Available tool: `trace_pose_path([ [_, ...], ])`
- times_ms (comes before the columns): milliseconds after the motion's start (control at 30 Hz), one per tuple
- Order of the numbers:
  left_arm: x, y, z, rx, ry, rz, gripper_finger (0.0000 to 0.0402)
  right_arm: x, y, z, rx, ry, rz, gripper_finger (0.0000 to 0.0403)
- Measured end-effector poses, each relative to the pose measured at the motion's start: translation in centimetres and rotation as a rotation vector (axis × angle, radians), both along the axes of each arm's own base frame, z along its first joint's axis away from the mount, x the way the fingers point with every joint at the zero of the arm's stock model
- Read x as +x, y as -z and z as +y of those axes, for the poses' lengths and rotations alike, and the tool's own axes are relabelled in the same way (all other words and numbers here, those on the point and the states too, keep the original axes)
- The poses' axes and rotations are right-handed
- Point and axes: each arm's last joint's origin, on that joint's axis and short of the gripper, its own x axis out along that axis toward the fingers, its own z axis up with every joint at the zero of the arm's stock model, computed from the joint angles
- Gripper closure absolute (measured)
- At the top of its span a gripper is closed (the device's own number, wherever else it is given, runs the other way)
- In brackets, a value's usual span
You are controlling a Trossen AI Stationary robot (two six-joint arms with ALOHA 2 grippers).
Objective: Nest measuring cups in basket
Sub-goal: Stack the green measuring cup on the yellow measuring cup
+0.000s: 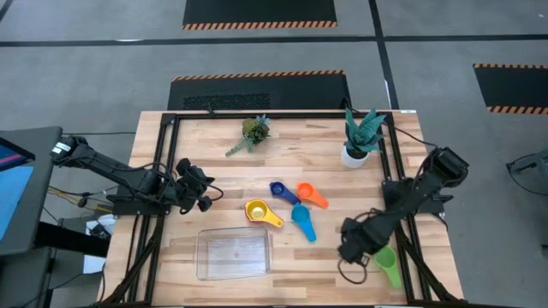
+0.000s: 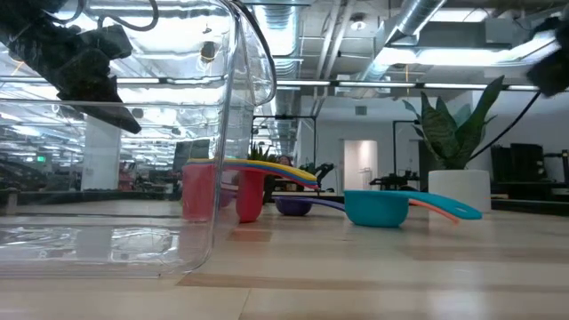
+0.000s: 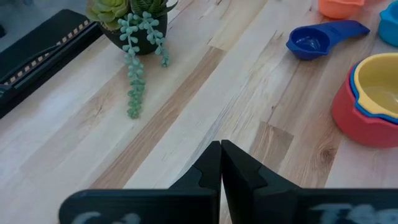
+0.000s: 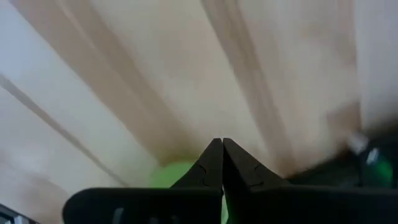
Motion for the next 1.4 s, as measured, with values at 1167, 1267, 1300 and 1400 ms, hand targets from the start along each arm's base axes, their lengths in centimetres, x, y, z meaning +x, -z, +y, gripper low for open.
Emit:
trace_pose_path([
  [1167, 0.0, -0.1, 0.1, 0.154, 0.080, 0.076, 0.0401, -5.9, 2.4, 5.6, 0.067, 0.080, -0.029, 0.0394],
  [1267, 0.0, -0.1, 0.1, 0.164, 0.089, 0.078, 0.0401, -5.8, 2.8, 5.2, 0.046, 0.081, -0.038, 0.0394],
  [1300, 0.1, -0.1, 0.1, 0.167, 0.093, 0.077, 0.0401, -5.7, 2.9, 5.0, 0.039, 0.077, -0.043, 0.0394],
  [1400, 0.2, -0.3, 0.0, 0.174, 0.102, 0.064, 0.0401, -5.0, 3.0, 4.5, 0.023, 0.047, -0.084, 0.0394],
])
